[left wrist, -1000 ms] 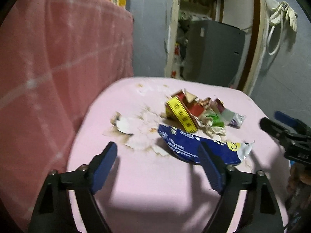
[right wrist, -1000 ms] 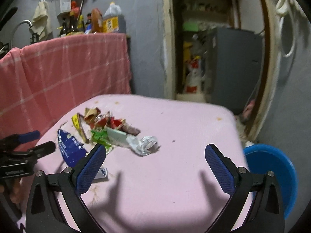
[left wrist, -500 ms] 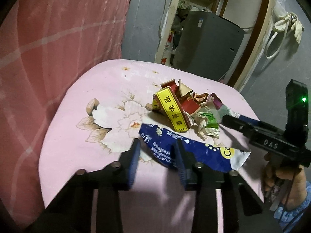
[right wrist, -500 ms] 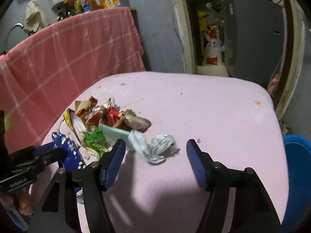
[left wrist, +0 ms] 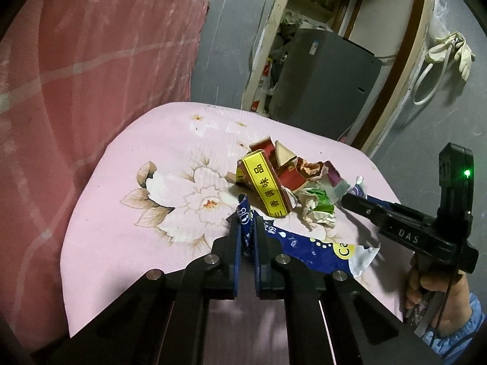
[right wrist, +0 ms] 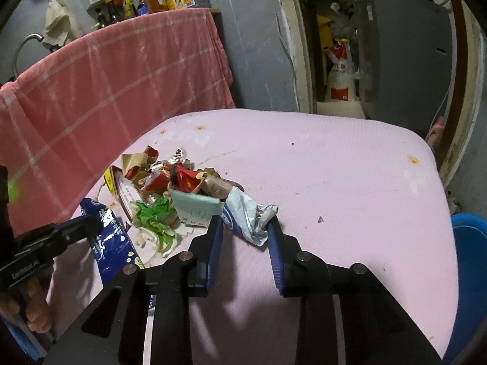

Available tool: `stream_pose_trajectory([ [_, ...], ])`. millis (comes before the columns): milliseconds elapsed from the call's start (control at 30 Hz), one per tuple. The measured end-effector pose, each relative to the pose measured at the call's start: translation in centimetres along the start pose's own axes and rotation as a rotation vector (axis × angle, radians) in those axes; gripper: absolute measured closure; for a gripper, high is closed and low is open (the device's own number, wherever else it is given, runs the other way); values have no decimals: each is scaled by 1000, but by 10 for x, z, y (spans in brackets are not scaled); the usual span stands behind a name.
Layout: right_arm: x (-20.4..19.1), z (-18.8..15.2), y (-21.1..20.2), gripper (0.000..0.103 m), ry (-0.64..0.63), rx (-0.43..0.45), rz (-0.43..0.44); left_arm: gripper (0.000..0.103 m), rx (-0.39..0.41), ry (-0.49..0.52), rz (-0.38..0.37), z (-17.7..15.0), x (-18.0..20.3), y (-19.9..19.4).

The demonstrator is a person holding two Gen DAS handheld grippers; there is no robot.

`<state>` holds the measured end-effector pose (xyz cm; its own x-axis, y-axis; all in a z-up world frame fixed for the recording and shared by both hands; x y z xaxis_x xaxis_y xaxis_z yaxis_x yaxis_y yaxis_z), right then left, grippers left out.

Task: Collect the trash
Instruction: 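Lift the foil and blue wrapper and carry both toward the blue bucket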

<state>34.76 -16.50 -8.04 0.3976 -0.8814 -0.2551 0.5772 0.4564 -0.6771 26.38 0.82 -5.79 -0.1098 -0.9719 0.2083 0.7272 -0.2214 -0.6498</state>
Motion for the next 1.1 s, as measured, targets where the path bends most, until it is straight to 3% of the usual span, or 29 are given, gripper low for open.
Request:
stream_pose_trajectory([
  [233,-2,-12,-28,76,-21,70,-34,99,65,21,-5,-1,8,-16],
  [567,-14,-8,-97,76,-33,324,-70,100,242,96,-4,16,44,-51],
  [933,6,15,-184,76,-36,587,-163,100,464,199,-56,51,121,-72],
  [1100,27,26,-218,76,-41,666,-246,100,516,211,-115,67,164,-69],
])
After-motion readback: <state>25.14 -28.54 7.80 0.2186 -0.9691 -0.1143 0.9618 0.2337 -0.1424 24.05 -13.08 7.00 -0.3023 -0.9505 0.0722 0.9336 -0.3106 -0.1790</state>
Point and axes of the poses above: each gripper's, at about its wrist camera, not at the fingertips, and y roughly the way its jaws point, x to its right, z to its top, the point moved 5 cm from there along y, roughly the way its jaws point, and after that the axes turned 4 degrees about y, right-handed, at the moved point
